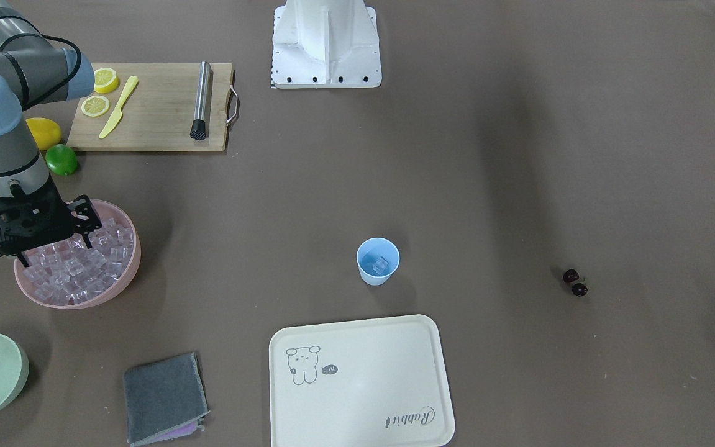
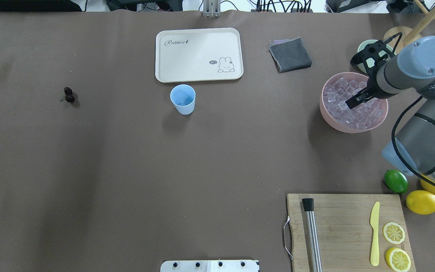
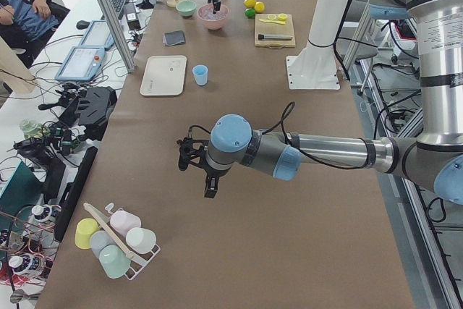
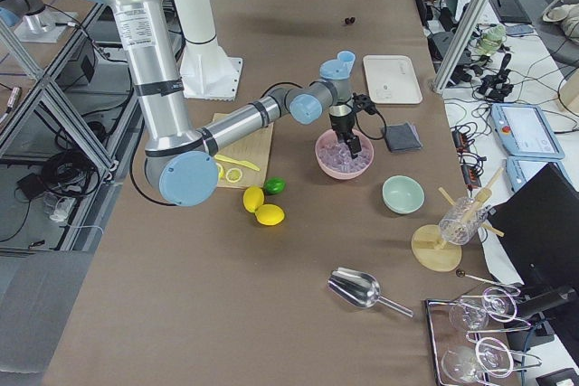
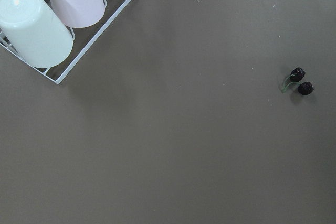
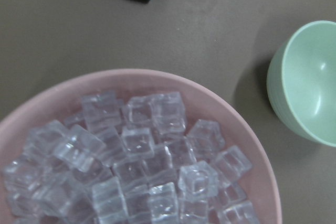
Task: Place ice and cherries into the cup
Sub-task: 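Lower the right gripper into the pink bowl and grasp a third ice cube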
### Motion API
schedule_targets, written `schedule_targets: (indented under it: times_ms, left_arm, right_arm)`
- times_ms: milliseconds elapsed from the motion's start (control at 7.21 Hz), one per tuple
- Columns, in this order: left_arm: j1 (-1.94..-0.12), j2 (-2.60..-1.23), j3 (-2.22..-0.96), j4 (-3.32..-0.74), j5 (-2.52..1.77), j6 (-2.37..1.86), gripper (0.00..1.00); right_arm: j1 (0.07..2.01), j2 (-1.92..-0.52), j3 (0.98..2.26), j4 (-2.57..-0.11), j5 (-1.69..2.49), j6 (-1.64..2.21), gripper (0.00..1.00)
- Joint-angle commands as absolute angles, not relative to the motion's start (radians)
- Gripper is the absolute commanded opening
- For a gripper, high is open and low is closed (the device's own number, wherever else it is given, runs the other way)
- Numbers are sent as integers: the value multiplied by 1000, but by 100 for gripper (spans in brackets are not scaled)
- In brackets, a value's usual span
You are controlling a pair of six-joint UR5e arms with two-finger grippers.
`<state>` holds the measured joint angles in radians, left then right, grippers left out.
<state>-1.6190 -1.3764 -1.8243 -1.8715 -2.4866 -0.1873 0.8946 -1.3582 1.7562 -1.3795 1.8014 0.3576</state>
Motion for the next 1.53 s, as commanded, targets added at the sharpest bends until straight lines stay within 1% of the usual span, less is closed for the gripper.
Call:
schedule_targets:
  times_ms: [0,277,416,555,693,832,1387]
  left_arm:
    - [-1618,-1374,-1822,-1871,-2487,-187,98]
    - [-1618,-1374,-1824,-1871,-2487,-187,98]
    - [-1618,-1374,-1824,-1871,-2487,-187,98]
    - [-1618,-1374,-1824,-1871,-2487,-187,98]
    - [-1618,-1374,-1822,-1871,-2487,-186,98]
    - [-1618,-1374,-1822,-1871,-2487,-186,98]
    - [-1621,-1373,-1822,-1871,-2487,-186,98]
  right_arm:
    - [890,-1379,1761,-1381,1738,299,93]
    - [855,-1362,1756,-1382,1730,311,91]
    - [850,-1362,1756,-1382,1720,310,83]
    - [850,-1365,1756,-1382,1721,307,72]
    - [850,-1368,1755,-1382,1721,299,53]
    - [850,-1373,1758,-1382,1721,298,51]
    - [822,-1371,1752,-1414,1694,298,51]
